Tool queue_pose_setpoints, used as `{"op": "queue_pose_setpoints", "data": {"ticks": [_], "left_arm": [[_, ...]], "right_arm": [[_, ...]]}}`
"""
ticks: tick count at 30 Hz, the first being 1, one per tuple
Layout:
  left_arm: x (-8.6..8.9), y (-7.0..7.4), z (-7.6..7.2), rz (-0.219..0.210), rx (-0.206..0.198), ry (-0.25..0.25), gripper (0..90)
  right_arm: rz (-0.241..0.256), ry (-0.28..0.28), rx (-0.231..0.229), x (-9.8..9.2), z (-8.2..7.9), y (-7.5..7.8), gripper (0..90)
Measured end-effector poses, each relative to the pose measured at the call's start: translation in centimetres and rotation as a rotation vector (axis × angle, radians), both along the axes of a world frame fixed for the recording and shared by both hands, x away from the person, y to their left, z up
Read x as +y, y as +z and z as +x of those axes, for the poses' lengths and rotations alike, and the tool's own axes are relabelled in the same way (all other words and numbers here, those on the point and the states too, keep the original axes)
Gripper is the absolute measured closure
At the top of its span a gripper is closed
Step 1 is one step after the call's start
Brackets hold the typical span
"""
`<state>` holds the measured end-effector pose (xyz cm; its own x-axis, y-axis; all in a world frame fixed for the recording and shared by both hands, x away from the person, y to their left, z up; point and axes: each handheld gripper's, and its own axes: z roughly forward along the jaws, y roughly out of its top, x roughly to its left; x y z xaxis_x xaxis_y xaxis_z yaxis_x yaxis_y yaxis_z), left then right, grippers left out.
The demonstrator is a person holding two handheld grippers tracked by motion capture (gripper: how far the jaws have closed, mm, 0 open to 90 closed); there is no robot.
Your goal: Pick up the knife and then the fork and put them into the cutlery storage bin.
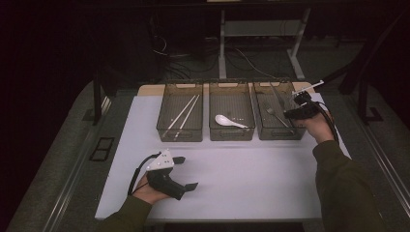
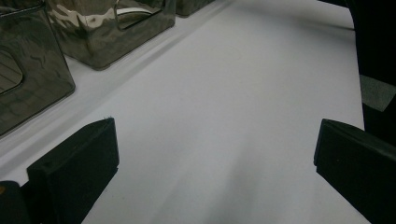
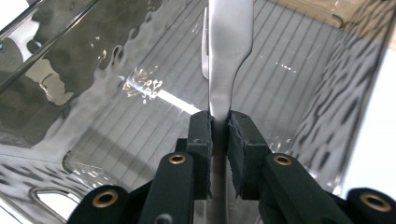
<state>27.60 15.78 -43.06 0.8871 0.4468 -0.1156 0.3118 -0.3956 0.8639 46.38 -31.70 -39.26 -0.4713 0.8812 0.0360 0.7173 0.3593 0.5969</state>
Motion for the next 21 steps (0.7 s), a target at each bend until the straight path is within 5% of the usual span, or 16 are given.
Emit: {"op": "queue_pose_setpoints", "data": {"ticks": [7,21], "left_arm": [[0.0,0.0,0.0,0.002,0.001,0.000,0.0],[-0.1,-0.1,0.2,0.000,0.004,0.010,0.0]], "right_arm": [[0.051,0.004,-0.009,-0.2,-0.2,0.4,74.2],[0.212,0.012,-0.063,-1.0,-1.5,1.9,48.4]]}}
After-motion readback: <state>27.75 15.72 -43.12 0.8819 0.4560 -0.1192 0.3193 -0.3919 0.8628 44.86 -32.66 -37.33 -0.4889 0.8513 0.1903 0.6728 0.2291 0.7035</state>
